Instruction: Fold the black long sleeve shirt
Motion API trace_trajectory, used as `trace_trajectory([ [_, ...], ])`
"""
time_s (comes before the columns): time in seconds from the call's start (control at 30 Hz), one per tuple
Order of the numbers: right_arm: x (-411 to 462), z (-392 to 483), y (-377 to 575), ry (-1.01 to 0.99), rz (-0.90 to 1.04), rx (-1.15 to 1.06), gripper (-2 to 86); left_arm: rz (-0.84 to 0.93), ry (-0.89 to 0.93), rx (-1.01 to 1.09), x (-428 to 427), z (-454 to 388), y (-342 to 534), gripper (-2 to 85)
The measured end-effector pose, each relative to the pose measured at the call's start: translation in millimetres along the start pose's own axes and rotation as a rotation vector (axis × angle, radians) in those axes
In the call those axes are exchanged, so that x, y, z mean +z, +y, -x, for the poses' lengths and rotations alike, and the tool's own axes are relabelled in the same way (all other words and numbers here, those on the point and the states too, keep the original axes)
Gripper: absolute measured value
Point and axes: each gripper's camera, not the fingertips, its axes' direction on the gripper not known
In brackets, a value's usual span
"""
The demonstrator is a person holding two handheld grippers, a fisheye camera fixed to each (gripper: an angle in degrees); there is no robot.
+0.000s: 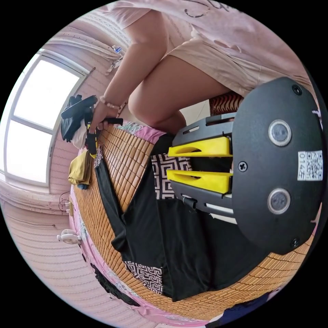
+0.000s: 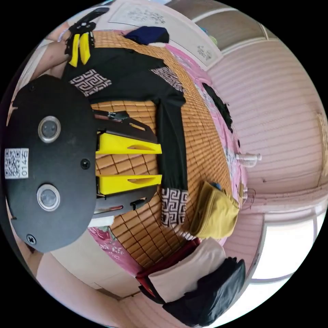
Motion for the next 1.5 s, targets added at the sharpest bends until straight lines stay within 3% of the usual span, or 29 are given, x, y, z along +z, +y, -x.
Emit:
trace_trajectory([
  [0.23,31.5,-95.2,-5.2,-0.056,-0.045,0.296,8.8,0.023,-0.011,-0.11,-3.7,27.5,-32.1,5.9],
  [0.43,46.1,-148.0,-1.8,-0.206,-0.059,0.526,6.9,0.001,-0.07,-0.023,20.6,28.0,-89.2,7.0],
  [0.6,46.2,-173.9,-6.1,-0.243,-0.075,0.57,6.8,-0.01,-0.065,0.072,59.4,17.1,-160.2,7.3],
  [0.7,42.7,-186.1,-7.2,-0.297,-0.132,0.574,8.6,0.003,-0.062,0.115,87.7,12.8,-199.7,7.6],
  [0.87,49.1,-201.1,-10.9,-0.303,-0.053,0.591,2.8,0.058,-0.138,0.189,135.1,4.5,-245.6,8.0],
  [1.07,46.2,-214.7,-13.2,-0.36,-0.045,0.589,0.8,0.198,-0.187,0.217,173.3,11.4,-240.7,3.2],
  [1.23,30.4,-202.3,-19.7,-0.491,-0.147,0.438,0.5,0.154,-0.153,0.11,161.2,35.5,-219.0,-0.6],
  [1.37,18.5,-185.2,-22.1,-0.56,-0.195,0.33,0.5,-0.007,-0.113,0.018,116.0,57.6,-183.4,-0.9],
  [1.43,14.5,-176.4,-22.8,-0.722,-0.199,0.296,0.5,-0.071,-0.107,0.005,93.3,65.4,-161.0,-0.9],
  [1.5,5.9,-161.5,-23.0,-0.751,-0.213,0.23,0.5,-0.117,-0.105,-0.012,73.5,75.0,-135.9,-0.9],
])
